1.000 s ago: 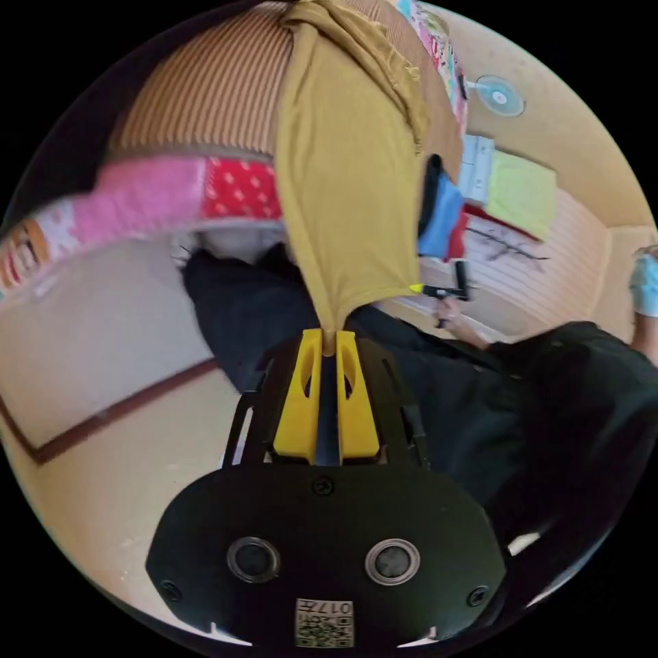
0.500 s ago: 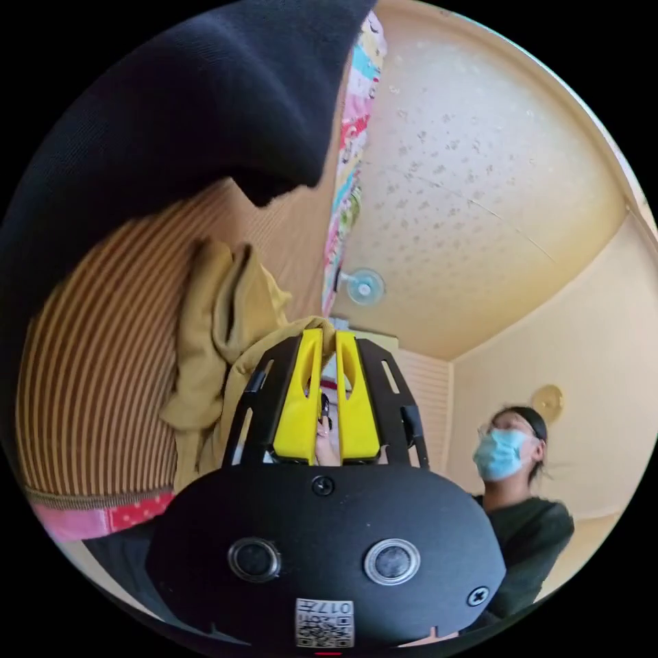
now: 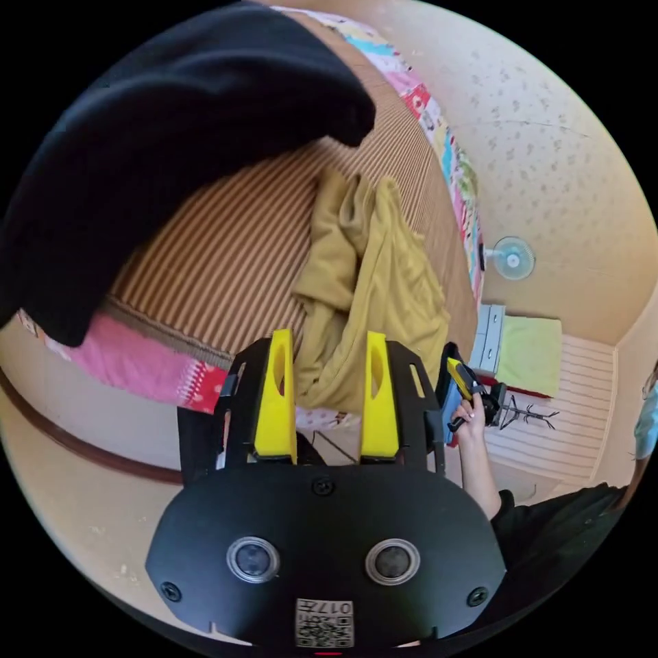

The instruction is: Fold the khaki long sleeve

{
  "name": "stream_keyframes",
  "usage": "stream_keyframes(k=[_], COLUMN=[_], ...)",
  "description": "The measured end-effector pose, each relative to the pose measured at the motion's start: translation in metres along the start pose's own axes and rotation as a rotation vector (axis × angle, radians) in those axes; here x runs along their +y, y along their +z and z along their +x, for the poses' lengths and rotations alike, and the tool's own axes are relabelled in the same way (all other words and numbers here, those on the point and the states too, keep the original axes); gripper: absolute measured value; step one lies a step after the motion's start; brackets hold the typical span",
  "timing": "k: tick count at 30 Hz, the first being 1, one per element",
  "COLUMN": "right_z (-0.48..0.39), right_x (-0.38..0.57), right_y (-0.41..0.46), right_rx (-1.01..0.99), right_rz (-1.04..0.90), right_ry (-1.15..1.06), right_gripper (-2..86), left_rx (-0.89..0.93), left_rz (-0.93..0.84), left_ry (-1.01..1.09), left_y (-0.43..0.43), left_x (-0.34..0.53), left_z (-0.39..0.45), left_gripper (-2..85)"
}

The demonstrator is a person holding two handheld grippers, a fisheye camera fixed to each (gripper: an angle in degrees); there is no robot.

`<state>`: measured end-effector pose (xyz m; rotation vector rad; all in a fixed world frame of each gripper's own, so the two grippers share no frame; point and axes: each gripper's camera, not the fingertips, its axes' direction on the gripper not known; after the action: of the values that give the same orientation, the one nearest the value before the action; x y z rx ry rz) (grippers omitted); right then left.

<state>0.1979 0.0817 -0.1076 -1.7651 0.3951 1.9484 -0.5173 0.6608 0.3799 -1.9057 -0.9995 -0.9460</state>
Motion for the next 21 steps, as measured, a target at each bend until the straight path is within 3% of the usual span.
stream_keyframes(k=[3,5,11,16,21], right_z=[0.029,0.043,0.077,0.126,0.179], right_x=[0.008,0.01,0.005,0.001,-0.001], right_y=[0.006,-0.005,-0.041,-0.088,-0.137], right_rx=[-0.09,-0.134,-0.123,-0.145,-0.18], right_rz=[-0.012,0.021,0.013,0.079,0.171], right_ry=[0.071,0.082,0.076,0.137,0.174], right_gripper=[0.7,0.6,0.5,0.8,1.9], left_rx=[-0.008,-0.052,0.022,-0.067,0.026], left_rz=[-0.08,-0.042,0.106,-0.143,-0.288], left_ry=[0.037,0.074,0.455,0.862,0.859], left_y=[0.027,0.026,0.032,0.159,0.211], left_x=[-0.006,-0.009,0.006,0.08,0.12], left_z=[0.02,0.046,0.227,0.374,0.367], left_gripper=[7.1,5.4,4.9,5.6,5.5])
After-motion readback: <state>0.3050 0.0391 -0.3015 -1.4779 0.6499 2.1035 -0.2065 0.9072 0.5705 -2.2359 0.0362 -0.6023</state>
